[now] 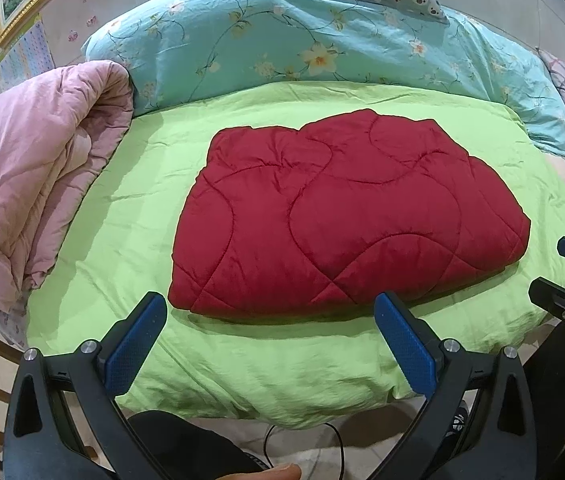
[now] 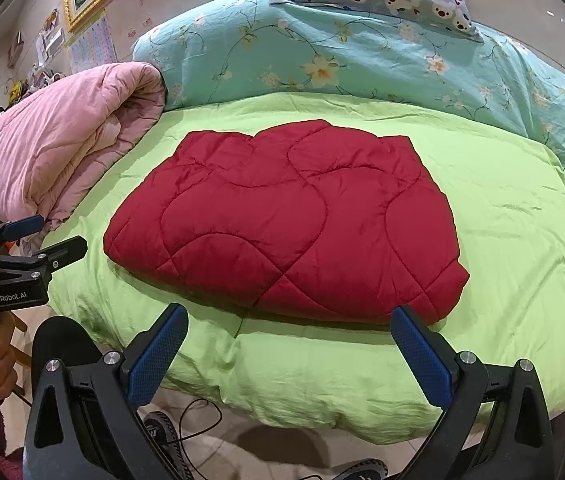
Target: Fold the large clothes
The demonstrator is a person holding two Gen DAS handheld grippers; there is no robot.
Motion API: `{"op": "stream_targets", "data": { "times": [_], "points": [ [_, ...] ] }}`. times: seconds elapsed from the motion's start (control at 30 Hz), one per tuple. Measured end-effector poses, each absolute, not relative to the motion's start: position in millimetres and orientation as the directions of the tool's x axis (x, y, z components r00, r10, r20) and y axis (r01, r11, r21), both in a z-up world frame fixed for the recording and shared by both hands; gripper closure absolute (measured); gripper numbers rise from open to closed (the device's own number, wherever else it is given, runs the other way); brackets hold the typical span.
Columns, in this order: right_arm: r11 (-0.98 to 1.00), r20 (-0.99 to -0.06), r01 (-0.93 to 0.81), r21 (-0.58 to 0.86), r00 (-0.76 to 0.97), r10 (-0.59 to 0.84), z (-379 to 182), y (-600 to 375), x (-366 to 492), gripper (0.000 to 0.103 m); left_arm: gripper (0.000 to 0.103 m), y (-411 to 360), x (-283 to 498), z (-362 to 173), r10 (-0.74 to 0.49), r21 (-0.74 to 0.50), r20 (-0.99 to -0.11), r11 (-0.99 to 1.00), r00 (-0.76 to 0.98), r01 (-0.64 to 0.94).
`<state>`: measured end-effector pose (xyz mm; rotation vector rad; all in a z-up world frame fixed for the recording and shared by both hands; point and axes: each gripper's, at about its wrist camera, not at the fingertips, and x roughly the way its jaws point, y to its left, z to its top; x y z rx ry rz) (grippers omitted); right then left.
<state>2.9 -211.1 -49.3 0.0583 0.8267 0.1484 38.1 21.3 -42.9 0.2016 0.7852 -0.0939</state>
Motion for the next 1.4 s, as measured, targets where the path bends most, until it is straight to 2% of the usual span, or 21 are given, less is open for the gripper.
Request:
{"op": "stream_targets", "data": {
  "times": [1.4],
  "points": [
    [0.989,-0.724,-0.113,0.097,0.674,0.148,-47.2,-210.6,6.0,0.001,0.000,20.4,45.2,-41.2,-0.018,0.146,-0.708,0.974,0.706,0.171]
  ]
}}
